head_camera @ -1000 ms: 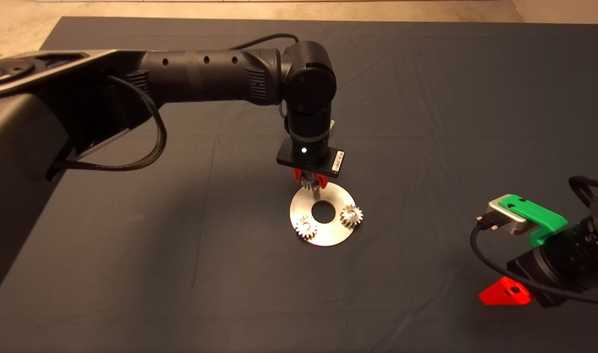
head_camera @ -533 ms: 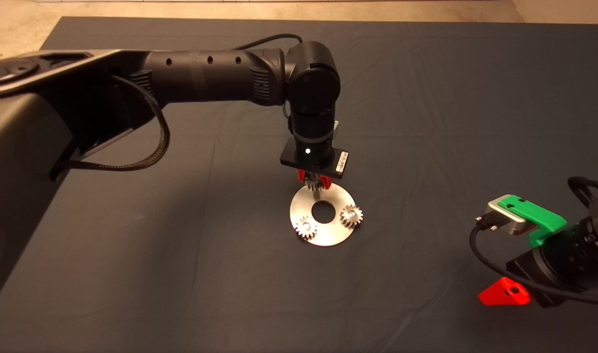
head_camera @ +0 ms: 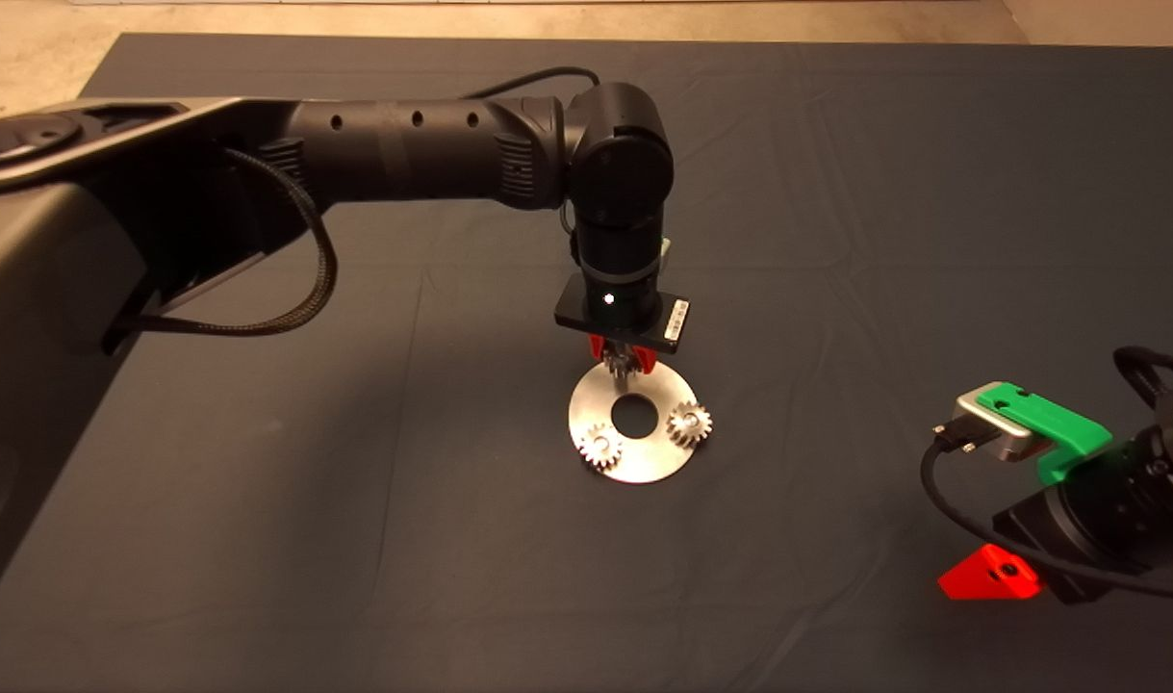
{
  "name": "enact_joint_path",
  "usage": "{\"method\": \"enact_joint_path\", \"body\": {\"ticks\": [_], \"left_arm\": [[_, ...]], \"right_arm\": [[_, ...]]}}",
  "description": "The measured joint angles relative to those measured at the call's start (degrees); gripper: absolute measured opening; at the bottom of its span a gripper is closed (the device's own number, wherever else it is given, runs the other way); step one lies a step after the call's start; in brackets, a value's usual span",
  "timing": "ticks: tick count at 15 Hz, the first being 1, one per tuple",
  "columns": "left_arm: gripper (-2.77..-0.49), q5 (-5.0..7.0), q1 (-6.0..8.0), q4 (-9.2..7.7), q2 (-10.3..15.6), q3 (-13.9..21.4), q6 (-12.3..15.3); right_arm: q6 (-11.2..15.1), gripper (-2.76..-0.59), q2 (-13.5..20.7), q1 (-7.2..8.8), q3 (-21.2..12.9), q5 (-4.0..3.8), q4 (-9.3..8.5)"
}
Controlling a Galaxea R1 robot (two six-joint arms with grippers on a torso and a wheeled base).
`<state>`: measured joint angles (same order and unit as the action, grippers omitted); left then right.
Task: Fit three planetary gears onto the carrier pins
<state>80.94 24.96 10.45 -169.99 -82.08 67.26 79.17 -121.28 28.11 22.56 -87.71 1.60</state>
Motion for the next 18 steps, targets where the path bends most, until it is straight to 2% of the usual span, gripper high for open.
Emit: {"method": "enact_joint_path", "body": {"ticks": [2, 7, 10, 12, 14, 17, 18], "left_arm": [[-2.53, -1.51, -0.01, 0.00, 0.0, 0.0, -0.1], [-2.54, -1.51, -0.16, 0.02, 0.0, -1.0, -0.2], [-2.54, -1.51, -1.31, -0.16, 0.0, -1.3, -1.2], [-2.54, -1.49, -1.32, -0.15, 0.0, -2.2, -2.2], [-2.54, -1.48, -2.10, -0.15, 0.0, -2.7, -2.6], [-2.54, -1.42, -2.24, -0.17, 0.0, -2.7, -2.7], [-2.54, -1.40, -2.24, -0.17, 0.0, -2.7, -3.5]], "right_arm": [[0.0, -0.74, 0.0, 0.00, 0.0, 0.00, 0.00], [0.7, -0.74, 0.0, 0.00, 0.0, 0.00, -0.02], [0.9, -0.74, 0.0, 0.00, 0.0, 0.00, -0.02], [1.1, -0.74, 0.0, 0.00, 0.0, 0.01, -0.06], [1.1, -0.74, 0.0, 0.00, 0.0, 0.00, -0.11], [1.1, -0.74, 0.0, 0.00, 0.0, 0.00, -0.13], [1.1, -0.74, 0.0, 0.00, 0.0, 0.00, -0.15]]}}
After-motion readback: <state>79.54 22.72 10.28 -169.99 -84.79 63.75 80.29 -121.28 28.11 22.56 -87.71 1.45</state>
